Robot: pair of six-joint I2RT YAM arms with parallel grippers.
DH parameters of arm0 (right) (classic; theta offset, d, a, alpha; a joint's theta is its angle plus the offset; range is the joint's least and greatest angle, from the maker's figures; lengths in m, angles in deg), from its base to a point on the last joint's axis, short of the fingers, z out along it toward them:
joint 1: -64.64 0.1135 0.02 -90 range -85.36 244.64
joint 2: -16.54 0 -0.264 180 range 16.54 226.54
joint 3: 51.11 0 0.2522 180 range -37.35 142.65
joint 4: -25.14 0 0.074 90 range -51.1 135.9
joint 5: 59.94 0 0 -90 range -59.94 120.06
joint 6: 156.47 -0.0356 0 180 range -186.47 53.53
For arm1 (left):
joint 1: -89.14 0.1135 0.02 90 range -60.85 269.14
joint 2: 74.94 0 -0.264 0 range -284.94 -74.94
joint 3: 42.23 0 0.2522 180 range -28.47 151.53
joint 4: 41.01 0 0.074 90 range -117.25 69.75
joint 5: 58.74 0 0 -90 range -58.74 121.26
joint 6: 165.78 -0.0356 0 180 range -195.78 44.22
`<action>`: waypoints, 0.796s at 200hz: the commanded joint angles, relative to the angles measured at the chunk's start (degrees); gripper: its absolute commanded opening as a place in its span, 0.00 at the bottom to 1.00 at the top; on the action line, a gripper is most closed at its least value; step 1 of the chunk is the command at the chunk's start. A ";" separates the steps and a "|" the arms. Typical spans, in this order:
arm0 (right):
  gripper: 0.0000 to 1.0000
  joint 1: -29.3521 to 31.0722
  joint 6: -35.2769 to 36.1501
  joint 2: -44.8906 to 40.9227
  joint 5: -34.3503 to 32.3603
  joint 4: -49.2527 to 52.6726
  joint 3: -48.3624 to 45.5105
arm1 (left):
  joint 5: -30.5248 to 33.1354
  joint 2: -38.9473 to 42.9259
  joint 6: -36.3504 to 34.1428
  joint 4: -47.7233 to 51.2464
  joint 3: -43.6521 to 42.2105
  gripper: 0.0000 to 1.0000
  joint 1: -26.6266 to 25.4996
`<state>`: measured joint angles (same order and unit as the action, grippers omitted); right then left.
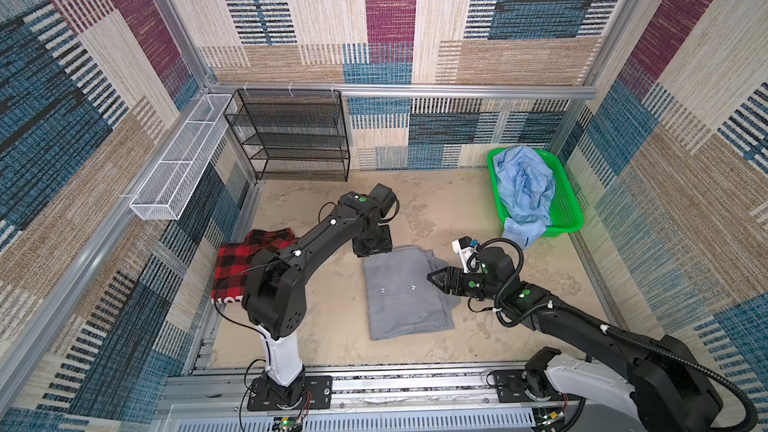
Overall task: Fold and stack the long sleeve shirts
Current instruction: 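Draw the right gripper back from the shirt while the left presses its top, then move the right gripper toward the left gripper over the folded grey shirt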
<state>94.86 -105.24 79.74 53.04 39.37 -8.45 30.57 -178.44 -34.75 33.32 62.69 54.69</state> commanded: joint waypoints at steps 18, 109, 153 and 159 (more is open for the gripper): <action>0.71 -4.46 10.45 3.65 0.75 8.92 3.45 | -2.77 2.41 4.12 -0.62 -5.10 0.54 -5.53; 0.62 -3.39 0.53 22.59 21.49 -18.25 10.35 | -7.49 1.07 8.51 -17.00 -20.21 0.54 -12.39; 0.57 -1.45 -4.89 34.88 12.87 -24.47 12.11 | -9.33 -1.43 10.37 -22.80 -26.19 0.53 -12.39; 0.57 -1.50 -5.37 36.78 12.58 -25.02 12.13 | -9.62 -1.73 10.59 -23.70 -26.94 0.53 -12.34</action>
<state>93.48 -105.94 111.63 69.24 20.49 3.95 23.08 -179.06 -27.27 14.33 38.34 42.27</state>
